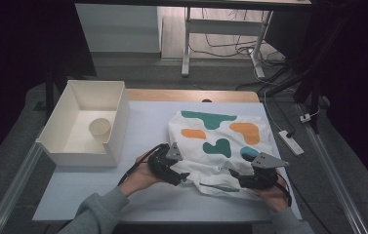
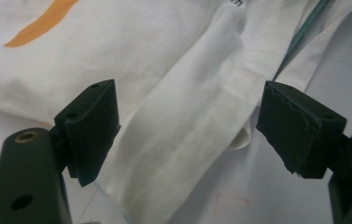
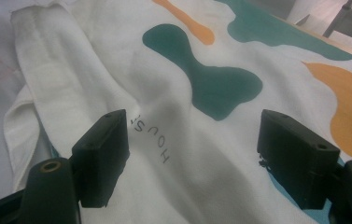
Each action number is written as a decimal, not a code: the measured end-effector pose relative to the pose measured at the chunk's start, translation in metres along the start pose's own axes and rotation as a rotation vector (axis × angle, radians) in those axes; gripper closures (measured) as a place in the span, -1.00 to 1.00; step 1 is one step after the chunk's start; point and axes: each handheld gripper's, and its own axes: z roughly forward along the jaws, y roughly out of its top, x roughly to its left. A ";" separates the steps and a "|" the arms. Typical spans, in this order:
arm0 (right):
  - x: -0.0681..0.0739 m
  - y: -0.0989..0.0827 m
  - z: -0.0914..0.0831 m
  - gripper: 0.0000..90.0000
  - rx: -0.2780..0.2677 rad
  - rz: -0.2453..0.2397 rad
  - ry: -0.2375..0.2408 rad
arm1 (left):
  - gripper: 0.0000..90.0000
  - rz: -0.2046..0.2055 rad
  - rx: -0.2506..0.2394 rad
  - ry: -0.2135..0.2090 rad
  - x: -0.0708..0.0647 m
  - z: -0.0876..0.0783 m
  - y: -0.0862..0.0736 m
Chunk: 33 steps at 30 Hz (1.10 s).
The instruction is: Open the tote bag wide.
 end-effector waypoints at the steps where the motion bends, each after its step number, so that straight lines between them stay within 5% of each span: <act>1: 0.000 0.000 0.000 -0.43 0.001 0.000 0.000 | -0.52 0.007 0.003 -0.004 -0.001 0.001 0.001; 15: 0.001 0.000 0.000 -0.43 0.001 -0.002 0.002 | -0.45 0.073 0.009 -0.030 -0.016 0.010 0.004; 23: 0.001 0.000 0.001 -0.43 0.003 -0.003 0.005 | -0.44 0.086 0.056 -0.036 -0.015 0.022 0.000; 33: 0.002 0.000 0.001 -0.43 0.007 -0.002 0.009 | -0.42 0.135 0.104 0.005 -0.019 0.035 -0.004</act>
